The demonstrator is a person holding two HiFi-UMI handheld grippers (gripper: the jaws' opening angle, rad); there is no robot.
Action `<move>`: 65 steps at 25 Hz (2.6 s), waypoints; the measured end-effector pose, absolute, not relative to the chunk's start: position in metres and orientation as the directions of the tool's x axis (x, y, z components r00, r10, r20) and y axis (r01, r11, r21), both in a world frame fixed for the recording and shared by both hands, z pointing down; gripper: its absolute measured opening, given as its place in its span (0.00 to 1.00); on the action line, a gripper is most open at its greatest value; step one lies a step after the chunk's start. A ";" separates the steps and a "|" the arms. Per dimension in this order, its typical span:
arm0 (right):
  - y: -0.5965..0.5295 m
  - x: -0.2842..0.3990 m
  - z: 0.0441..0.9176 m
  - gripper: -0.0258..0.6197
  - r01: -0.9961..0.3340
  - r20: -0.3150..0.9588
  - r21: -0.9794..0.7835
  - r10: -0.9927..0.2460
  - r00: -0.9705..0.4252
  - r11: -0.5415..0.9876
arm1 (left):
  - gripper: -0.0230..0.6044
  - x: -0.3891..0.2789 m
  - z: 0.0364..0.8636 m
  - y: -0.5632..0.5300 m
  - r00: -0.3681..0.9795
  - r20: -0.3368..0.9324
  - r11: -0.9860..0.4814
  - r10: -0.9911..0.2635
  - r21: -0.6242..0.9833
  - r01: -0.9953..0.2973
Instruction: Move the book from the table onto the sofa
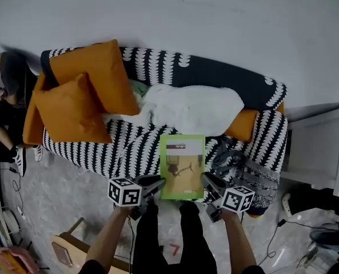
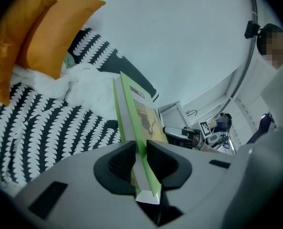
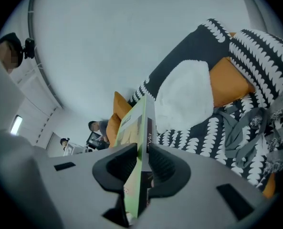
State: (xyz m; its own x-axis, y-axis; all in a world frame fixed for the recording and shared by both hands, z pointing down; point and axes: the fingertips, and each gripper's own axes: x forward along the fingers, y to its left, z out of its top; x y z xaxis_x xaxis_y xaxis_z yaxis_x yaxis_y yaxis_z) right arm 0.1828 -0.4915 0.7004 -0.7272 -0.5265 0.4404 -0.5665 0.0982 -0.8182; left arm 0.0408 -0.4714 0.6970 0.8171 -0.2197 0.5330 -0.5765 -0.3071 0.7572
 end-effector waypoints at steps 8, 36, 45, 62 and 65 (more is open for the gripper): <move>-0.501 0.181 0.792 0.18 -0.571 0.486 -0.821 -0.489 -0.724 0.029 | 0.17 0.038 0.784 -0.487 0.803 0.555 -0.247 -0.217 0.765 -0.595; -0.500 0.189 0.814 0.29 -0.616 0.540 -0.788 -0.460 -0.705 0.020 | 0.32 0.028 0.806 -0.491 0.717 0.626 -0.218 -0.307 0.687 -0.693; -0.489 0.178 0.753 0.07 -0.608 0.511 -0.790 -0.463 -0.725 0.081 | 0.06 0.045 0.743 -0.490 0.727 0.601 -0.301 -0.333 0.663 -0.686; -0.481 0.143 0.506 0.07 -0.634 0.317 -0.667 -0.621 -0.717 0.391 | 0.06 0.061 0.494 -0.485 0.722 0.427 -0.557 -0.545 0.459 -0.692; -0.468 0.133 0.463 0.07 -0.633 0.261 -0.637 -0.649 -0.714 0.440 | 0.06 0.058 0.453 -0.473 0.719 0.400 -0.577 -0.568 0.430 -0.695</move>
